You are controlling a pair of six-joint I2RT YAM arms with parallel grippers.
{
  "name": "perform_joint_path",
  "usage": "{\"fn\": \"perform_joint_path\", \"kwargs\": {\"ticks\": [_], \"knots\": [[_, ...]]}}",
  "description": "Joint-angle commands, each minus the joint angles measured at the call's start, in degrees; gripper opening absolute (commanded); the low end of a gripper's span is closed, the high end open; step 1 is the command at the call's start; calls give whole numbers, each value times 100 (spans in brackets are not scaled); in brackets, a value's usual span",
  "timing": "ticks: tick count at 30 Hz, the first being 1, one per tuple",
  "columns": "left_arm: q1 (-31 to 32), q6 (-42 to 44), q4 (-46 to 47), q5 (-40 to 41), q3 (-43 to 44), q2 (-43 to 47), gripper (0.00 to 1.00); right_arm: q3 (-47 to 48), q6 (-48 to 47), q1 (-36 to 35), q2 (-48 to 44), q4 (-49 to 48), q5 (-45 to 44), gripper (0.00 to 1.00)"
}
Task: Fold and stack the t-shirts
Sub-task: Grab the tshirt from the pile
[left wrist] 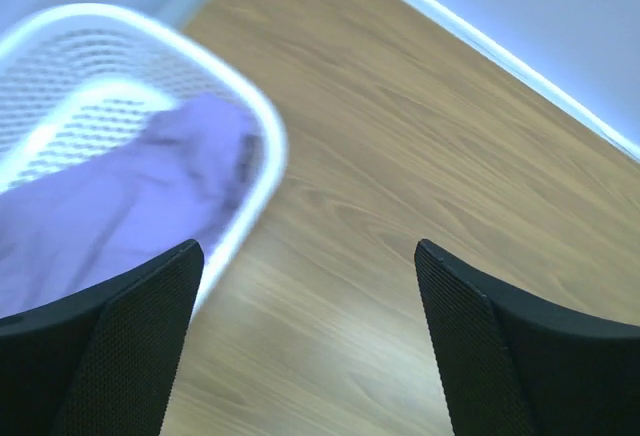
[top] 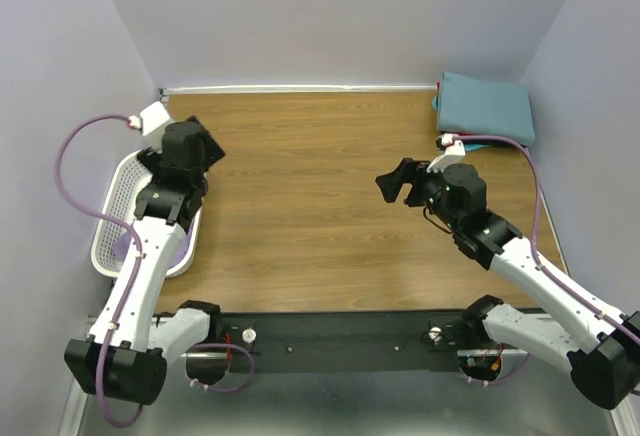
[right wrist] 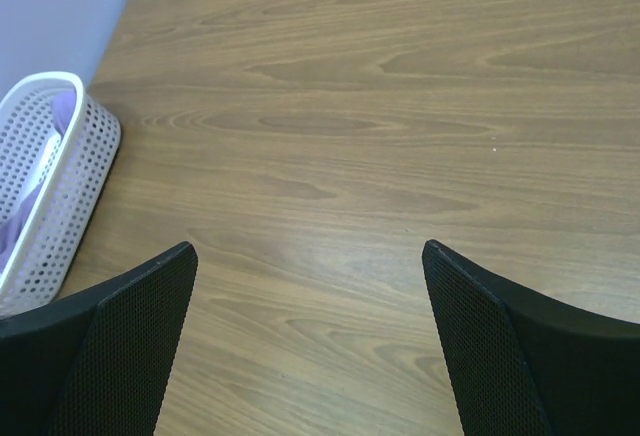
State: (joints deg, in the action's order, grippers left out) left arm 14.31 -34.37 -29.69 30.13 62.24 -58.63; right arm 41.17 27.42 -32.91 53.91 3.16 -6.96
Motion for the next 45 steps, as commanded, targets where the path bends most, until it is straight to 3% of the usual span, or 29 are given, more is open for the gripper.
{"fn": "perform_joint_path", "kwargs": {"ticks": [1,3,7,20,23,26,27,29,30,31,32,38,42,45], "knots": [[-1112,-544,-872,530,-36,62,96,137,-70,-14,128,211,309,100],[-1847,-536,-671,407,-377,62,96,146,-53,-14,225,212,450,100],[-2860,-386,-99,-611,-906,-462,96,155,0,-23,348,212,599,100],[-3320,-764,1000,-1826,-1328,-2863,95,111,0,-14,278,264,661,100],[-3364,-791,1141,-1888,-1337,-3250,86,93,-9,-14,217,282,661,100],[-3382,-799,1168,-1748,-1319,-3453,69,67,-17,-14,181,282,661,100],[-3382,-808,1133,-1713,-1311,-3497,56,67,-35,-14,181,282,670,100],[-3391,-834,1080,-1572,-1311,-3480,40,76,-44,-14,181,282,818,100],[-3390,-834,1001,-1528,-1302,-3436,16,76,-52,-14,190,273,819,100],[-3408,-826,966,-1475,-1302,-3314,4,84,-52,-14,190,273,828,100],[-3399,-817,913,-1449,-1293,-3226,0,84,-61,-14,190,282,871,100],[-3399,-562,298,-1089,-951,-2005,0,111,-61,-14,208,282,1030,100],[-3408,-168,77,-1035,-233,-864,0,155,-79,-14,269,282,1162,100],[-3399,158,16,-1281,401,-536,0,233,-70,-14,366,282,1276,100]]}}
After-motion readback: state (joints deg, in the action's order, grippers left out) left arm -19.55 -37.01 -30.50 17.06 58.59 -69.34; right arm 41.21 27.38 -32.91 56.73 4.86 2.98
